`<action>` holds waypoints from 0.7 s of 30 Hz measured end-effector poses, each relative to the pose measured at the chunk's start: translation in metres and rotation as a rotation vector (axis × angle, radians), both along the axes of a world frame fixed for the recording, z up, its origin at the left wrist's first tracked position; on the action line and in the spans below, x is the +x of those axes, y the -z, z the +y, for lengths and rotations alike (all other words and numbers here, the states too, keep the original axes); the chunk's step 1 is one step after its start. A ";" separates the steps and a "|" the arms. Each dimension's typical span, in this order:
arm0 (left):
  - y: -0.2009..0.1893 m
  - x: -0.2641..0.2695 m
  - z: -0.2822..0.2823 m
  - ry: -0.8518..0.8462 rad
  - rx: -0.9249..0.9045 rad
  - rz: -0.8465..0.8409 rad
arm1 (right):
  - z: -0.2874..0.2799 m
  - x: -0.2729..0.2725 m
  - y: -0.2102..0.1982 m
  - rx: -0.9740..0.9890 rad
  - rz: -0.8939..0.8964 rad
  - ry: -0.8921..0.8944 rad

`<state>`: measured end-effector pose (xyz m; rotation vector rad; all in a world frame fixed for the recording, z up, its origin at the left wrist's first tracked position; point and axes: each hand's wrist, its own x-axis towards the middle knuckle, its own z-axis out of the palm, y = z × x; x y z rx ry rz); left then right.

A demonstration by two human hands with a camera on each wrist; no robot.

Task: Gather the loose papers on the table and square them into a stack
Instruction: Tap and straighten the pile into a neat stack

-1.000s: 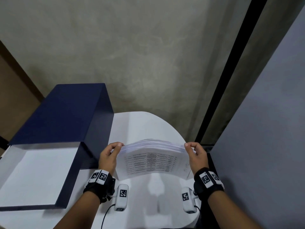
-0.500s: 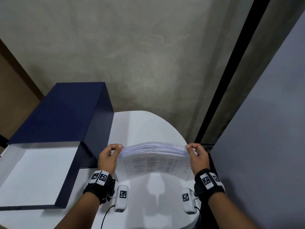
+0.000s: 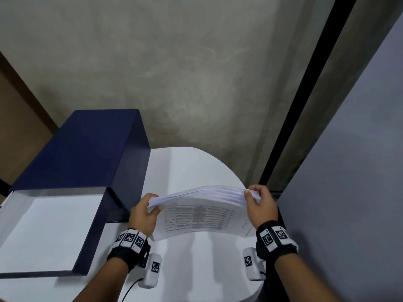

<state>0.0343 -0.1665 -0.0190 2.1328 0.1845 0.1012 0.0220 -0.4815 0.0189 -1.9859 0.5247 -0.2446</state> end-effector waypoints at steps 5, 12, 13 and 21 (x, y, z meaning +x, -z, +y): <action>-0.055 0.012 -0.036 0.185 0.175 -0.299 | 0.039 0.015 -0.049 -0.715 -0.176 -0.519; -0.126 0.023 -0.079 0.312 0.482 -0.631 | 0.055 0.026 -0.066 -0.579 -0.280 -0.602; -0.122 0.022 -0.074 0.213 0.510 -0.651 | 0.049 0.025 -0.068 -0.514 -0.309 -0.571; -0.081 0.031 -0.027 0.166 -0.607 -0.075 | 0.022 0.022 -0.076 0.322 -0.271 -0.510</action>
